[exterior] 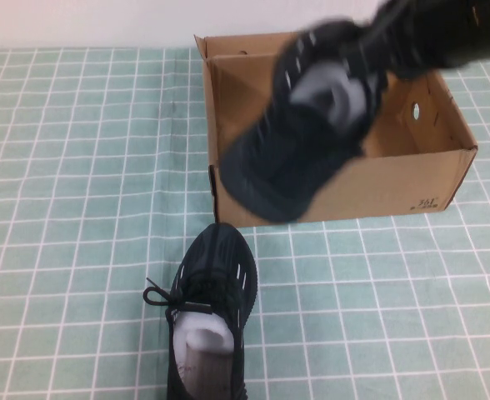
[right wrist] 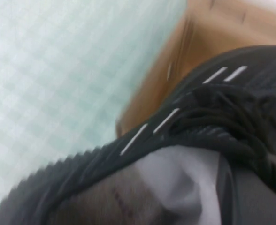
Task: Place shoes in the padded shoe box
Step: Place the shoe in the shoe box
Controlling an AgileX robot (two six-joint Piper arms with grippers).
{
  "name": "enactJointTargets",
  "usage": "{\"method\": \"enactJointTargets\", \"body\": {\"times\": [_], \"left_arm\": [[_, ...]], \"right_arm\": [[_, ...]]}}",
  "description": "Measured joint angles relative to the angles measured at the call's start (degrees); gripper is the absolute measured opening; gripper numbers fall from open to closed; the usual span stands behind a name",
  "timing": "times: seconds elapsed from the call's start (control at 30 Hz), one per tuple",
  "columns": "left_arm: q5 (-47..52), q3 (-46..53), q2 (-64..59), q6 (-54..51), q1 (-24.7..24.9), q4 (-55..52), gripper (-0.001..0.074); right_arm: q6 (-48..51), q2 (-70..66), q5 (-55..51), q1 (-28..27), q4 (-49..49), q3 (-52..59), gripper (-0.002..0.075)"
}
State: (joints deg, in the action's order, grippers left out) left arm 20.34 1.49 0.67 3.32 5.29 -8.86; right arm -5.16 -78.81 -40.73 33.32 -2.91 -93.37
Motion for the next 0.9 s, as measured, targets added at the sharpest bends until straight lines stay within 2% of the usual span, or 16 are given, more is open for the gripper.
{"method": "enactJointTargets", "body": {"times": [0.27, 0.6, 0.9], "left_arm": [[0.0, 0.0, 0.0, 0.0, 0.0, 0.0, -0.0004], [0.0, 0.0, 0.0, 0.0, 0.0, 0.0, -0.0004], [0.0, 0.0, 0.0, 0.0, 0.0, 0.0, -0.0004]], "right_arm": [[-11.8, -6.6, 11.9, -6.8, 2.9, 0.0, -0.0006], [-12.5, -15.3, 23.1, -10.9, 16.7, 0.0, -0.0006], [-12.3, -21.0, 27.7, -10.9, 18.4, 0.0, -0.0006]]}}
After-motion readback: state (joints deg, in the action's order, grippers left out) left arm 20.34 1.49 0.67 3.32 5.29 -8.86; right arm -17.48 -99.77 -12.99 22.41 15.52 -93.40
